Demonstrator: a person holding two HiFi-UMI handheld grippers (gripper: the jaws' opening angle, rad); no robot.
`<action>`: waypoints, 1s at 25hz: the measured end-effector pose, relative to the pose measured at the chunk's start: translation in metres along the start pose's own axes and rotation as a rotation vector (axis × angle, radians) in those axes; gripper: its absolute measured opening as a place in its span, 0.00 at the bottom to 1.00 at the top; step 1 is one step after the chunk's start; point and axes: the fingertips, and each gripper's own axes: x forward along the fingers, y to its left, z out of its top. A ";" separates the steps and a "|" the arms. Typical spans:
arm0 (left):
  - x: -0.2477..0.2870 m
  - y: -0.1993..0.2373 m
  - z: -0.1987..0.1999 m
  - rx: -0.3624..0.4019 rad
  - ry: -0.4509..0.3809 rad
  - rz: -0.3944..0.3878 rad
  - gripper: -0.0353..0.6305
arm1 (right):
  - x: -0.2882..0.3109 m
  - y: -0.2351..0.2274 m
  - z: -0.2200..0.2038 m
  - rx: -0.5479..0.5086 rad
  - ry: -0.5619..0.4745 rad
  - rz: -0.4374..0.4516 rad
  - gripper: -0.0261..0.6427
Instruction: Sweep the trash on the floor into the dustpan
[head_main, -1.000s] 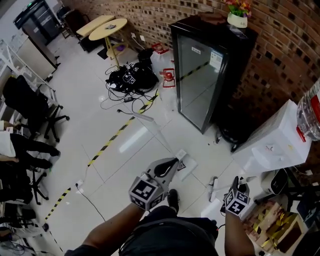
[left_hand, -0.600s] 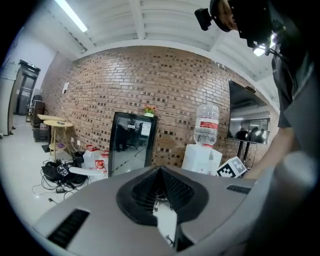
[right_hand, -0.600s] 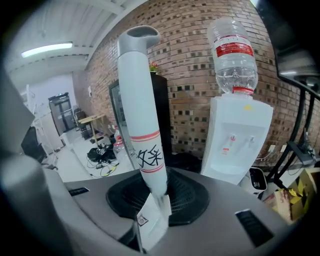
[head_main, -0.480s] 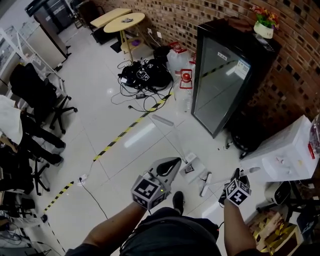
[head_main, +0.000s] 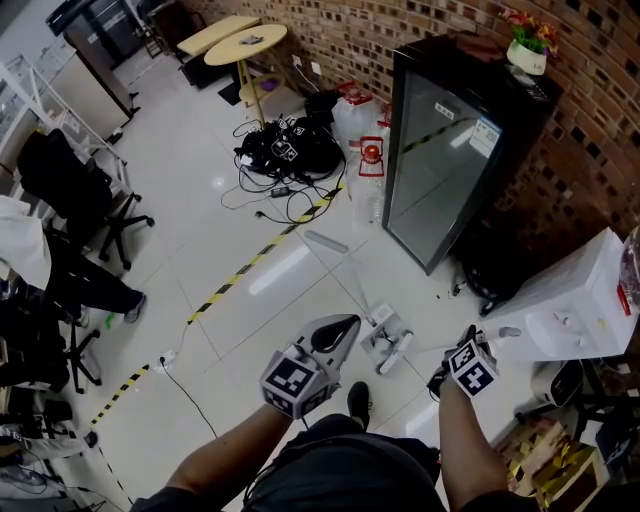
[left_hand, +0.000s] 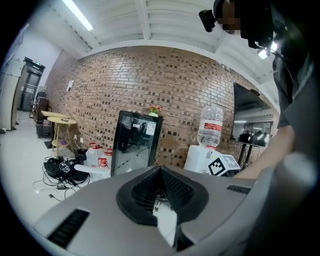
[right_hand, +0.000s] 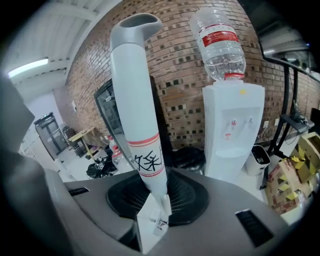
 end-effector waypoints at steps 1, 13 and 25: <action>-0.002 -0.002 -0.002 -0.003 0.001 0.000 0.09 | -0.001 0.002 0.000 0.003 -0.001 0.002 0.18; 0.006 -0.031 -0.004 0.021 0.006 -0.029 0.09 | -0.021 0.020 -0.009 0.009 0.005 0.054 0.19; 0.013 -0.065 0.000 0.046 -0.018 -0.112 0.09 | -0.067 -0.012 0.001 0.040 -0.027 0.055 0.18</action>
